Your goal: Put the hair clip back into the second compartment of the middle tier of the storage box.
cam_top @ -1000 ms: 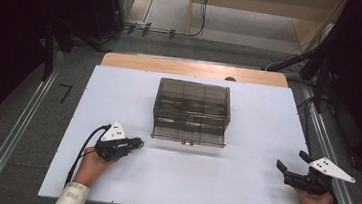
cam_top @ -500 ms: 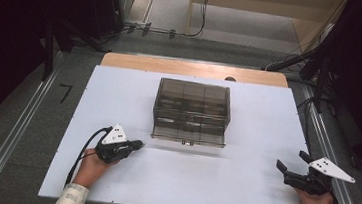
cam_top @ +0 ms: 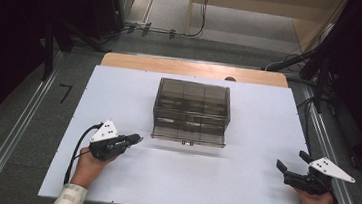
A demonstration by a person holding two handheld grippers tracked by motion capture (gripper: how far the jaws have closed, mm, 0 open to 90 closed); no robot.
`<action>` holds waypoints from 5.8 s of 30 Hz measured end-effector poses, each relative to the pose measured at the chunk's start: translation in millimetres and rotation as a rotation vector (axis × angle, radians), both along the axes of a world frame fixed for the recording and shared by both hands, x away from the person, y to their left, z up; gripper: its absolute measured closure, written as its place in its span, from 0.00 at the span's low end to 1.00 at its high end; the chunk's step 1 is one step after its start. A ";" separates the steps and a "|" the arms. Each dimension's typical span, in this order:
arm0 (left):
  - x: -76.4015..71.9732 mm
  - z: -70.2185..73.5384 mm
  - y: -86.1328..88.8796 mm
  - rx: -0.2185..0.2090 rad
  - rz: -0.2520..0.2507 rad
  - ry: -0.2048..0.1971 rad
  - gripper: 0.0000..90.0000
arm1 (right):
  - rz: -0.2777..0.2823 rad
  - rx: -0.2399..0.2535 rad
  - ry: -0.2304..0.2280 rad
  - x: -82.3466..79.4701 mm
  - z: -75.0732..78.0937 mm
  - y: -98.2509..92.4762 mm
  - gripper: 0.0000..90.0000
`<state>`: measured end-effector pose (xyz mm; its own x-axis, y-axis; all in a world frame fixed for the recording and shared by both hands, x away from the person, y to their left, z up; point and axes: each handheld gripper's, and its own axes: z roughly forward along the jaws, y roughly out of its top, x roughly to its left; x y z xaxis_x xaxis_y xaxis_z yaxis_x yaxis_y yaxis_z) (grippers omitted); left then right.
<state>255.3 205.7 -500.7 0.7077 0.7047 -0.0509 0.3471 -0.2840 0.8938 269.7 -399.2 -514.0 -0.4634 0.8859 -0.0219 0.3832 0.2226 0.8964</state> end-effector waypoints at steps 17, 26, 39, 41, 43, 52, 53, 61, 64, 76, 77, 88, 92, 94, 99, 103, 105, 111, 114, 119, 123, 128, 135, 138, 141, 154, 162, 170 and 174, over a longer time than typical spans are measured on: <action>4.0 16.1 -9.9 -0.037 -0.003 -0.041 0.97 | -0.002 0.000 0.002 0.2 0.0 -0.1 0.06; 9.4 23.1 -19.1 -0.049 -0.009 -0.050 0.97 | -0.001 0.001 0.001 0.2 0.0 -0.1 0.06; 17.7 29.2 -36.1 -0.064 -0.025 -0.057 0.97 | 0.001 0.002 0.001 0.1 0.0 -0.1 0.06; 19.2 29.2 -38.0 -0.065 -0.025 -0.057 0.97 | 0.001 0.002 0.001 0.1 0.0 -0.1 0.06; 20.8 29.2 -40.4 -0.066 -0.028 -0.052 0.97 | 0.001 0.001 0.001 0.1 0.0 -0.1 0.06; 28.8 31.6 -57.2 -0.065 -0.050 -0.049 0.97 | 0.002 0.002 0.003 0.2 0.0 -0.1 0.06; 29.8 31.5 -59.4 -0.066 -0.052 -0.046 0.97 | 0.002 0.003 0.003 0.2 0.0 -0.1 0.06; 35.6 32.9 -72.6 -0.066 -0.063 -0.043 0.97 | 0.004 0.004 0.005 0.3 0.1 -0.2 0.06; 37.8 33.2 -75.5 -0.065 -0.067 -0.040 0.97 | 0.004 0.005 0.005 0.3 0.1 -0.2 0.06; 46.0 28.2 -90.0 -0.081 -0.066 -0.031 0.97 | 0.004 0.004 0.006 0.6 0.0 -0.1 0.06; 46.6 28.3 -92.2 -0.081 -0.070 -0.029 0.97 | 0.004 0.003 0.006 0.6 0.0 -0.1 0.06; 53.8 29.7 -119.1 -0.063 -0.084 -0.033 0.97 | 0.006 0.005 0.006 0.5 0.0 -0.2 0.06; 56.8 27.9 -124.8 -0.057 -0.079 -0.032 0.97 | 0.007 0.006 0.007 0.6 0.0 -0.5 0.06; 57.7 27.1 -127.1 -0.059 -0.079 -0.032 0.97 | 0.007 0.006 0.007 0.6 0.0 -0.5 0.06; 59.9 25.3 -131.3 -0.058 -0.075 -0.030 0.97 | 0.007 0.007 0.007 0.7 0.1 -0.7 0.06; 61.4 23.6 -133.6 -0.048 -0.073 -0.027 0.97 | 0.007 0.008 0.007 0.6 0.1 -0.7 0.06; 61.7 22.3 -134.9 -0.041 -0.073 -0.021 0.97 | 0.008 0.009 0.008 0.6 0.1 -0.8 0.06; 61.9 19.7 -138.4 -0.015 -0.071 -0.024 0.97 | 0.008 0.007 0.008 0.7 0.1 -0.7 0.06; 62.0 18.4 -140.1 0.003 -0.063 -0.029 0.97 | 0.009 0.006 0.008 0.8 0.1 -0.7 0.06; 61.5 16.1 -143.2 0.034 -0.055 -0.033 0.96 | 0.008 0.007 0.009 0.9 0.1 -0.7 0.06; 61.8 15.5 -144.2 0.043 -0.047 -0.032 0.96 | 0.009 0.007 0.009 0.9 0.1 -0.7 0.06; 62.3 15.0 -144.4 0.050 -0.041 -0.032 0.96 | 0.009 0.008 0.009 1.0 0.0 -0.7 0.06; 60.8 16.6 -142.4 0.036 -0.042 -0.037 0.92 | 0.009 0.008 0.009 0.9 0.0 -0.6 0.06; 59.8 17.9 -140.9 0.027 -0.048 -0.037 0.90 | 0.009 0.009 0.009 1.0 0.0 -0.8 0.06; 58.3 19.1 -138.0 0.015 -0.045 -0.040 0.86 | 0.009 0.008 0.009 1.0 0.0 -0.7 0.06; 44.1 25.1 -105.0 -0.026 0.000 -0.046 0.46 | 0.009 0.002 0.008 1.0 0.0 -0.3 0.06; 37.7 21.3 -84.2 -0.044 0.043 -0.052 0.32 | 0.006 0.003 0.009 0.9 0.0 -0.1 0.06; 35.2 19.2 -74.7 -0.045 0.063 -0.045 0.31 | 0.005 -0.001 0.005 0.6 0.0 0.1 0.06; 32.3 17.6 -69.9 -0.051 0.069 -0.046 0.31 | 0.005 -0.001 0.005 0.4 0.0 0.0 0.06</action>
